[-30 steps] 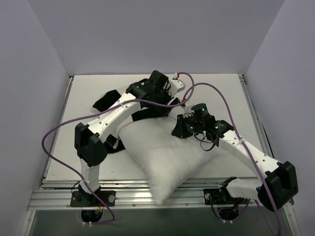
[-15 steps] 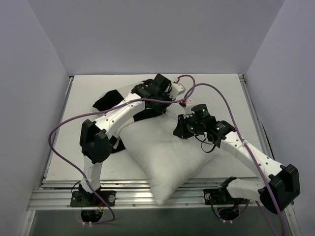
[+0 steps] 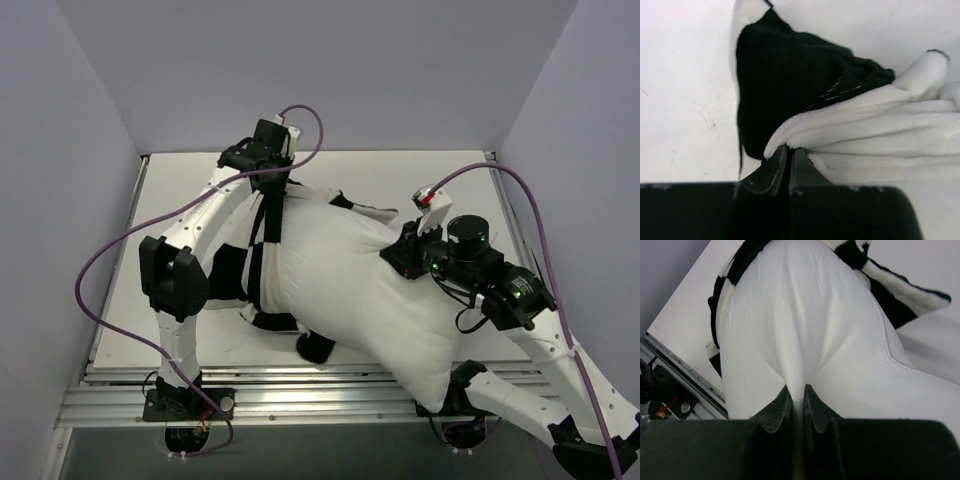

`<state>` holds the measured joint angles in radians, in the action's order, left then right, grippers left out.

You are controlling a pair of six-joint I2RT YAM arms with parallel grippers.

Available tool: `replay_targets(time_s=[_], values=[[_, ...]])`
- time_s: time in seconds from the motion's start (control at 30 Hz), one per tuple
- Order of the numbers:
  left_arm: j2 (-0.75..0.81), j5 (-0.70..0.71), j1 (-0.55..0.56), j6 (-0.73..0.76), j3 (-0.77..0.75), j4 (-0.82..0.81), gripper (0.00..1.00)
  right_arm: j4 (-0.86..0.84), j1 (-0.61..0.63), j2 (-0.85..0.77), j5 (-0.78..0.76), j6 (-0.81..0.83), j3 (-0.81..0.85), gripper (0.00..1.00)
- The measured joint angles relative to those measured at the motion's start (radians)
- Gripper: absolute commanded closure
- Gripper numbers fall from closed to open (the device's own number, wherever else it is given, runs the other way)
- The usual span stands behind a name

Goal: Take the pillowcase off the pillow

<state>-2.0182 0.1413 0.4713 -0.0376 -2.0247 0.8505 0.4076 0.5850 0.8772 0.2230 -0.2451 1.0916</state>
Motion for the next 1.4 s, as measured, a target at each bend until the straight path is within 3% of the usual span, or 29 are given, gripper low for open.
replay_targets(time_s=[0.53,0.73,0.87,0.97,1.0,1.03,1.1,1.13,1.23,1.4], values=[[-0.006,-0.021,-0.173,-0.155,-0.012,0.038,0.97,0.132,0.012,-0.025,-0.126,0.003,0.074,1.00],[-0.039,-0.107,-0.196,-0.179,0.000,-0.002,0.91,0.124,0.012,0.008,-0.141,-0.025,0.055,1.00],[-0.023,-0.115,-0.190,-0.178,0.024,-0.095,0.75,0.075,0.011,0.037,-0.140,-0.055,-0.028,0.99],[0.026,-0.111,-0.171,-0.180,0.078,-0.187,0.67,0.051,0.011,0.098,-0.143,-0.076,-0.056,0.69],[0.055,-0.109,-0.164,-0.185,0.106,-0.222,0.61,0.044,0.011,0.119,-0.148,-0.081,-0.060,0.51],[0.091,-0.105,-0.158,-0.188,0.145,-0.258,0.50,0.041,0.011,0.135,-0.154,-0.088,-0.060,0.43],[0.184,-0.096,-0.151,-0.200,0.232,-0.313,0.39,0.028,0.011,0.154,-0.172,-0.087,-0.060,0.25],[0.243,-0.090,-0.151,-0.212,0.290,-0.348,0.29,0.021,0.011,0.155,-0.180,-0.085,-0.060,0.21],[0.454,-0.073,-0.154,-0.242,0.454,-0.400,0.15,0.013,0.013,0.155,-0.213,-0.071,-0.050,0.10],[0.776,-0.060,-0.155,-0.288,0.681,-0.427,0.09,0.002,0.034,0.155,-0.253,-0.037,-0.010,0.04]])
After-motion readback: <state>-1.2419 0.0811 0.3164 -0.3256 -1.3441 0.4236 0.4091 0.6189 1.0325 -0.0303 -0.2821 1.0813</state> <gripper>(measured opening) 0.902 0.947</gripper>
